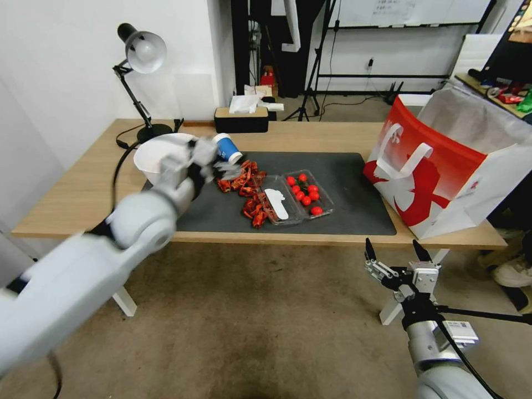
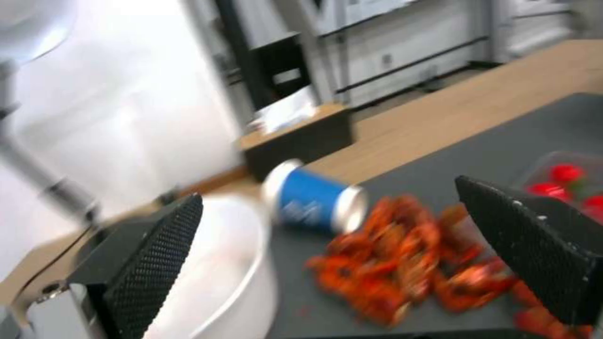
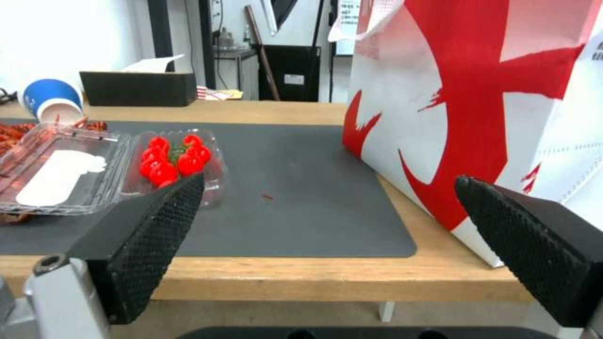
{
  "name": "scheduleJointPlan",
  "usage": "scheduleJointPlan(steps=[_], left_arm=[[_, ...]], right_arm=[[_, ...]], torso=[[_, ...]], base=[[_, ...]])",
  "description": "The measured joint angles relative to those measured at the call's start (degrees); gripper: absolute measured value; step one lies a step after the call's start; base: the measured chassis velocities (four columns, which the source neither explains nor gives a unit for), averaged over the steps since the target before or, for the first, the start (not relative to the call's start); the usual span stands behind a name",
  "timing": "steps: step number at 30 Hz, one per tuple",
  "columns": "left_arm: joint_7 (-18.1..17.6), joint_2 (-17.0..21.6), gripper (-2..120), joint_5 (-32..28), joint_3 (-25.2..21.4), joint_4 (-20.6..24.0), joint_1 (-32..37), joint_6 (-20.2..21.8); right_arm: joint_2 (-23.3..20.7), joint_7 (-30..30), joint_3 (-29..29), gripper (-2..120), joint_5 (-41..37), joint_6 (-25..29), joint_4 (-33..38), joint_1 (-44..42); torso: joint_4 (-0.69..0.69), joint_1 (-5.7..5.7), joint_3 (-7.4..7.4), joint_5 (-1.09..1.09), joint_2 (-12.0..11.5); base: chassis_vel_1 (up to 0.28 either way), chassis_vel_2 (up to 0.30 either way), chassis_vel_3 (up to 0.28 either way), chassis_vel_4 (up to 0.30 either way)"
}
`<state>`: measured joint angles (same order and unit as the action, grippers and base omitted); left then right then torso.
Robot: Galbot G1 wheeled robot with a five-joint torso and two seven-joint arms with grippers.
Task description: Pick up the trash from the table and place it into the takeout bag.
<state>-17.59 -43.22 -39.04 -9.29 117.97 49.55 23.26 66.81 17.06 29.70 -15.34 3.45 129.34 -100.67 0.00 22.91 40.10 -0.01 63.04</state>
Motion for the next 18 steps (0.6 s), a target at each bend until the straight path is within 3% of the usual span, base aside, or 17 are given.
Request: scheduleJointPlan(steps=[1, 4, 5, 8, 10, 15, 17, 18], left_arm=[[0.0, 0.0, 100, 0.0, 0.0, 0.0, 0.0, 0.0], [-1.22, -3.95, 100, 4.14, -7.24, 2.33, 11.09, -2.69], [-1.22, -3.95, 100, 4.14, -7.24, 2.33, 11.09, -2.69], [-2.24, -7.76, 100, 7.76, -12.79, 4.79, 21.35, -5.52], [-2.6, -8.82, 100, 8.91, -14.14, 5.21, 23.6, -6.06], [-2.28, -16.17, 100, 14.82, -20.36, 6.59, 37.58, -13.82], [-2.09, -16.7, 100, 15.37, -20.51, 6.59, 38.49, -14.63], [-1.64, -18.45, 100, 17.31, -20.6, 6.33, 40.91, -17.51]], right_arm=[[0.0, 0.0, 0.0, 100, 0.0, 0.0, 0.0, 0.0], [-0.08, 0.02, 0.05, 100, 0.0, 0.02, 0.24, -0.05], [-0.08, 0.02, 0.05, 100, 0.0, 0.02, 0.24, -0.05], [-0.37, 0.03, 0.25, 100, -0.02, 0.02, 0.62, -0.3], [-0.49, 0.03, 0.26, 100, -0.03, 0.02, 0.64, -0.39], [-1.04, -0.01, 0.32, 100, -0.12, 0.24, 0.67, -0.74], [-1.05, -0.01, 0.33, 100, -0.12, 0.24, 0.66, -0.73], [-1.06, -0.02, 0.26, 100, -0.13, 0.26, 0.67, -0.7]], torso=[[0.0, 0.0, 0.0, 0.0, 0.0], [-0.01, 0.0, 0.0, -0.03, -0.01], [-0.01, 0.0, 0.0, -0.03, -0.01], [0.01, 0.0, 0.0, -0.01, -0.01], [0.01, 0.0, 0.0, 0.0, -0.01], [0.02, 0.0, 0.0, 0.03, -0.01], [0.02, 0.0, 0.0, 0.02, -0.01], [0.01, -0.01, 0.0, 0.01, -0.01]], base=[[0.0, 0.0, 0.0, 0.0], [0.0, 0.0, 0.0, 0.0], [0.0, 0.0, 0.0, 0.0], [0.0, 0.0, 0.0, 0.0], [0.0, 0.0, 0.0, 0.0], [0.0, 0.0, 0.0, 0.0], [0.0, 0.0, 0.0, 0.0], [0.0, 0.0, 0.0, 0.0]])
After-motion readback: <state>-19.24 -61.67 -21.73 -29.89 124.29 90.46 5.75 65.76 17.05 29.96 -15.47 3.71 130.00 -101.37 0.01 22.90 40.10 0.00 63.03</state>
